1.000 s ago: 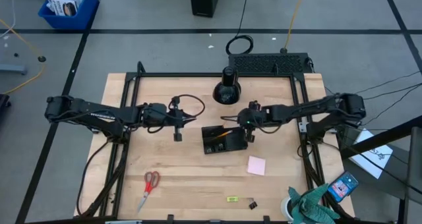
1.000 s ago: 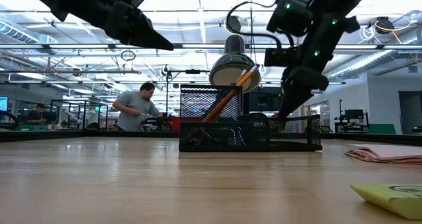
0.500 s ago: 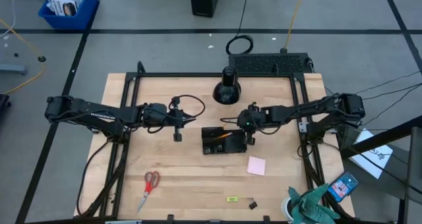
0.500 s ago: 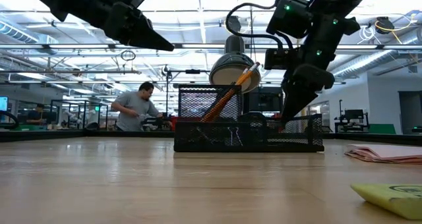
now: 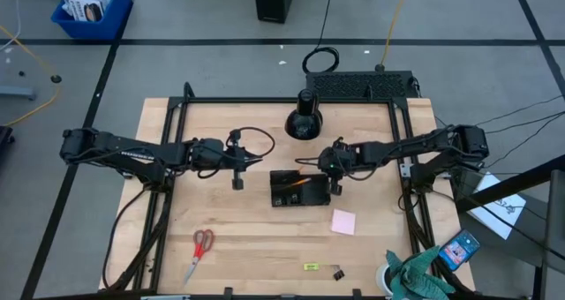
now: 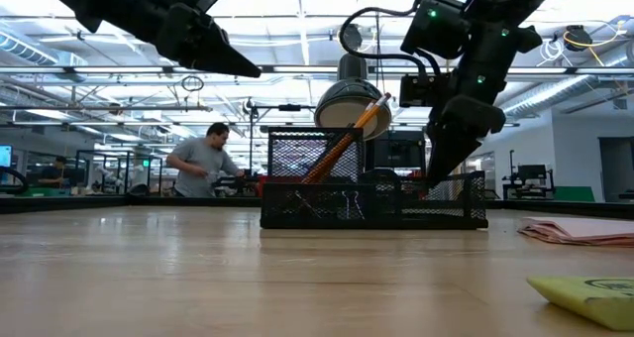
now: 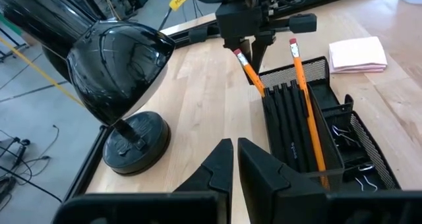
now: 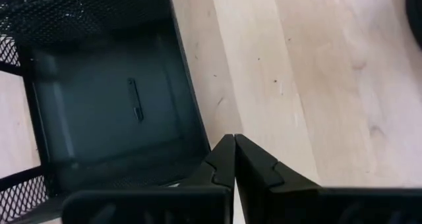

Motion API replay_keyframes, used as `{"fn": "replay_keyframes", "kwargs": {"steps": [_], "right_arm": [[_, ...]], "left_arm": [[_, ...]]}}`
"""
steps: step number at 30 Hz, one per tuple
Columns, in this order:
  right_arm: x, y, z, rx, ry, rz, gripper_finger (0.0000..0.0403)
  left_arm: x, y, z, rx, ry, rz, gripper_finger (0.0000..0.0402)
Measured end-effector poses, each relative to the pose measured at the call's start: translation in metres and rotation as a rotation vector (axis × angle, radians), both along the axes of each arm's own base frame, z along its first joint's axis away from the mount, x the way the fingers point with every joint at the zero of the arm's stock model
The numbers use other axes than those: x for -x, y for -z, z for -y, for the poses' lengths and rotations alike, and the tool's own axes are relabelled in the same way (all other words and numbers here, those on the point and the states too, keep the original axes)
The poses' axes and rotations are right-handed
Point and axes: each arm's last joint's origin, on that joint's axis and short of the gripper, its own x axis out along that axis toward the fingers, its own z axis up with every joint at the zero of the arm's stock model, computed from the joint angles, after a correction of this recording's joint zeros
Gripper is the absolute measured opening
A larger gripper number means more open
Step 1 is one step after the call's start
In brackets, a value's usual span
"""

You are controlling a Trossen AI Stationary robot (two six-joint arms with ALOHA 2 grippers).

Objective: Pick and place office supplies into organizer
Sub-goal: Adjust the black desk organizer, then put the black binder clip into the black desk organizer

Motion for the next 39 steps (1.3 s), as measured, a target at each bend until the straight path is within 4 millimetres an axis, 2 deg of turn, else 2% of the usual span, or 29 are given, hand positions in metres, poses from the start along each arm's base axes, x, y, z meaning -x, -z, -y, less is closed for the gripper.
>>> {"fn": "replay_keyframes", "kwargs": {"steps": [7,10,13,16,20,24,28,34,39], "right_arm": [[0.0,-0.003,0.002,0.052,0.018,0.016,0.0],[0.005,-0.01,0.002,0.086,0.006,0.015,0.0003],[0.01,-0.029,0.003,0.128,0.029,0.025,0.0018],[0.018,-0.056,0.002,0.151,0.045,0.055,0.0045],[0.028,-0.086,-0.01,0.125,-0.01,0.111,0.0089],[0.03,-0.105,-0.036,0.022,-0.122,0.176,0.0125],[0.03,-0.108,-0.077,-0.037,-0.253,0.199,0.0147],[0.037,-0.098,-0.143,-0.2,-0.41,0.169,0.0161],[0.032,-0.083,-0.184,-0.281,-0.46,0.201,0.0166]], "left_arm": [[0.0,0.001,0.0,0.007,-0.002,-0.009,0.0031],[0.0,0.001,0.0,0.007,-0.002,-0.01,0.0031],[0.0,0.001,0.0,0.007,-0.002,-0.01,0.0031],[0.001,0.002,0.0,0.007,-0.002,-0.016,0.0031],[0.001,0.002,0.001,0.008,0.004,-0.02,0.0031],[0.001,0.002,0.002,0.004,0.01,-0.022,0.0031],[0.001,0.002,0.002,-0.001,0.008,-0.021,0.0031],[0.0,0.002,0.002,-0.002,0.008,-0.017,0.0031],[0.0,0.001,0.002,0.0,0.007,-0.016,0.0031]]}}
